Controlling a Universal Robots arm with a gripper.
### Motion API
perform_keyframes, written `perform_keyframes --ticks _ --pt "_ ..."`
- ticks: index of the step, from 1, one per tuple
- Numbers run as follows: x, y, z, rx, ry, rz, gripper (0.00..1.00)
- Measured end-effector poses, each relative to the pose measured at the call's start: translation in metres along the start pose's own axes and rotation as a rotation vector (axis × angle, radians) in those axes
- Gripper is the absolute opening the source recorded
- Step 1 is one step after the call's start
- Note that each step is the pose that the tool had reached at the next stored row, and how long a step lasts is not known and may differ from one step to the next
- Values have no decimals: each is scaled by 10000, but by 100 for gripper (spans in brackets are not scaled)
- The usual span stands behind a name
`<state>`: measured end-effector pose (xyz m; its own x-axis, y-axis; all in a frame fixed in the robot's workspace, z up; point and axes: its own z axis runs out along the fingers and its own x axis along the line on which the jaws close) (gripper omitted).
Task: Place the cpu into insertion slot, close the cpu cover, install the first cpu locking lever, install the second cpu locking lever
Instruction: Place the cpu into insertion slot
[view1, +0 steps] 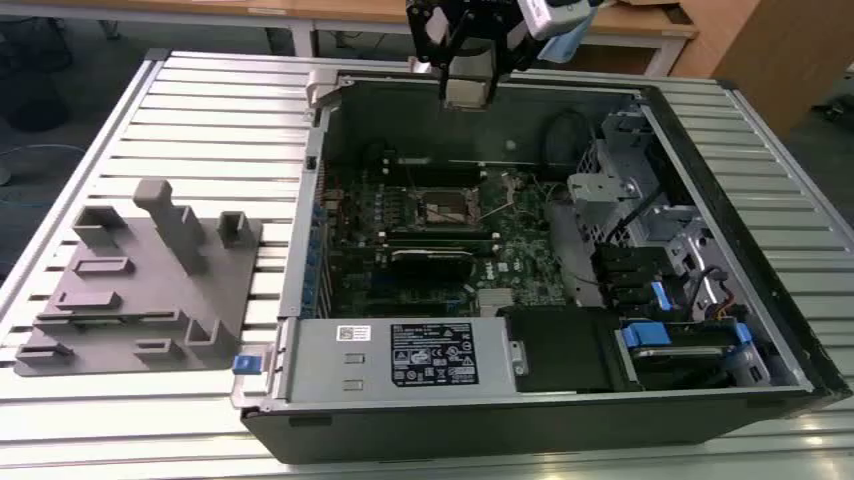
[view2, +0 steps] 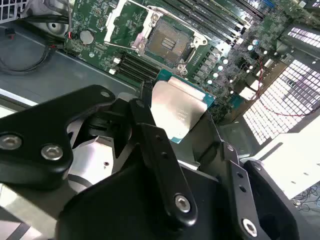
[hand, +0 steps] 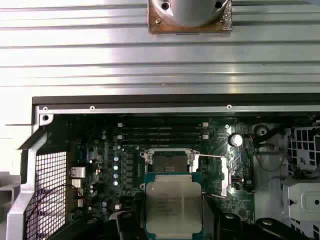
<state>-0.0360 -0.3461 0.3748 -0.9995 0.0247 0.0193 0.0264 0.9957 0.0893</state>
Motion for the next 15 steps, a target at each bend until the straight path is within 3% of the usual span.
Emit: perform_keyframes --ticks 15 --pt "-1 -5 52 0 0 0 54"
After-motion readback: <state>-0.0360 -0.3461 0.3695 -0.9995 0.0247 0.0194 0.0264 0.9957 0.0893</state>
